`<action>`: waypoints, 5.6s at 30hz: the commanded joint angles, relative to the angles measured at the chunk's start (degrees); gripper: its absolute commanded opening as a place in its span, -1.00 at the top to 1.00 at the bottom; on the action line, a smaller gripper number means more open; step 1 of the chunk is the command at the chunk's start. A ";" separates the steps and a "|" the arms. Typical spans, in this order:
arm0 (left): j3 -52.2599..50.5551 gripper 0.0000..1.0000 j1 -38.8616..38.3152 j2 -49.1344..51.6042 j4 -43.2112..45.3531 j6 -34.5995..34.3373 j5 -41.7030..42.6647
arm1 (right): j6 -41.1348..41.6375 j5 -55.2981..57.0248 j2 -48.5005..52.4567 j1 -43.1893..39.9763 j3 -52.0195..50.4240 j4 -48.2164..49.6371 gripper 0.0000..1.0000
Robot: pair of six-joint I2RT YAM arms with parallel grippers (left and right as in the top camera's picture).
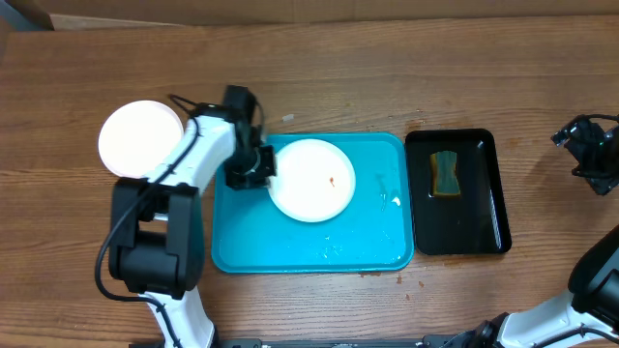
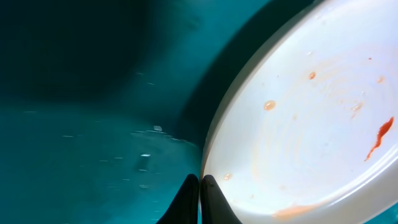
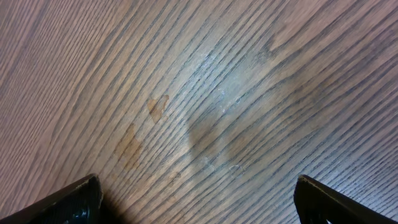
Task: Clean dirty plates on tray and stack at the side
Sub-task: 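Grip the white plate's rim and slide it onto the blue tray, then reach the right gripper into the black tray and grasp the sponge, then dip and rub the sponge in the black tray's water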
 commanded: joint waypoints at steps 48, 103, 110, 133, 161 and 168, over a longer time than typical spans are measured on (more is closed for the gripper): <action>-5.86 0.80 -7.54 -0.44 10.14 -4.96 -7.50 | 3.28 -4.96 0.02 0.00 1.18 5.09 -1.00; -5.86 0.19 -7.65 -0.44 11.21 -4.94 -7.50 | -8.00 5.97 -6.49 34.07 -24.48 11.21 -0.31; -5.86 0.17 -7.65 -0.44 10.99 -4.94 -7.50 | -7.98 6.14 -6.49 34.07 -24.85 11.17 -0.41; -5.86 0.09 -7.63 -0.44 10.99 -4.94 -7.52 | -7.78 5.66 -6.49 34.07 -24.85 3.28 0.64; -5.86 0.07 -7.65 -0.44 11.04 -4.94 -7.52 | -7.82 5.73 -6.49 34.07 -24.74 14.19 -0.29; -5.86 0.07 -7.65 -0.44 11.04 -4.94 -7.52 | -7.85 5.73 -6.49 34.07 -24.74 16.65 0.26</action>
